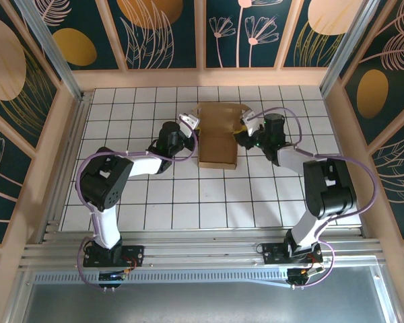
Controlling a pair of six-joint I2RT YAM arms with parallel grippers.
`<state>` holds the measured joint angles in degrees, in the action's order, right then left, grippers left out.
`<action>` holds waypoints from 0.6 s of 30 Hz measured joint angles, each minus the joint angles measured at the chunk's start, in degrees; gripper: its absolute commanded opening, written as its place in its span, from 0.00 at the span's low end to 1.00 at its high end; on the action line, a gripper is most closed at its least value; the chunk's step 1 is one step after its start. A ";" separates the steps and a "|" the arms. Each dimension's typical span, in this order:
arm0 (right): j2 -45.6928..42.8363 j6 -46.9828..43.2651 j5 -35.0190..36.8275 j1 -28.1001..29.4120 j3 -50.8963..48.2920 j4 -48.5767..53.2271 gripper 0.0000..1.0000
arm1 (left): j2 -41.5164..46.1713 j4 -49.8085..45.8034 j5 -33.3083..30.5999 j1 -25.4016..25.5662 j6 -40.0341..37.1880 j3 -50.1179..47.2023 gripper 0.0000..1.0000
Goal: Fold the paper box
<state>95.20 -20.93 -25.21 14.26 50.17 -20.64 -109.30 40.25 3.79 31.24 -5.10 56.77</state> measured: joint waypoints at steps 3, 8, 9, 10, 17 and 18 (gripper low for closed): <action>-3.02 1.42 0.15 -0.35 -2.03 0.04 0.52 | 0.28 -0.24 0.17 0.00 -3.32 -0.02 0.00; -8.07 2.19 -1.44 -5.57 -4.50 -1.99 0.57 | 0.50 -0.66 0.55 0.02 -7.04 -0.11 0.00; -8.81 2.27 -1.84 -6.49 -5.14 -3.06 0.56 | 0.52 -0.63 0.83 0.00 -7.54 -0.11 0.00; -9.35 2.27 -2.19 -6.99 -5.73 -4.00 0.55 | 0.57 -0.63 1.05 0.00 -7.96 -0.11 0.00; -9.14 2.43 -5.18 -6.91 -6.19 -6.21 0.28 | 0.61 -0.61 2.12 0.00 -9.22 -0.11 0.00; -8.87 2.69 -5.44 -6.82 -6.19 -6.25 0.23 | 0.61 -0.61 2.19 0.00 -9.29 -0.11 0.00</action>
<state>86.32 -18.24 -30.65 7.44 43.99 -26.89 -108.68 39.64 5.98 31.24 -14.39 56.66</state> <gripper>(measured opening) 0.317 0.043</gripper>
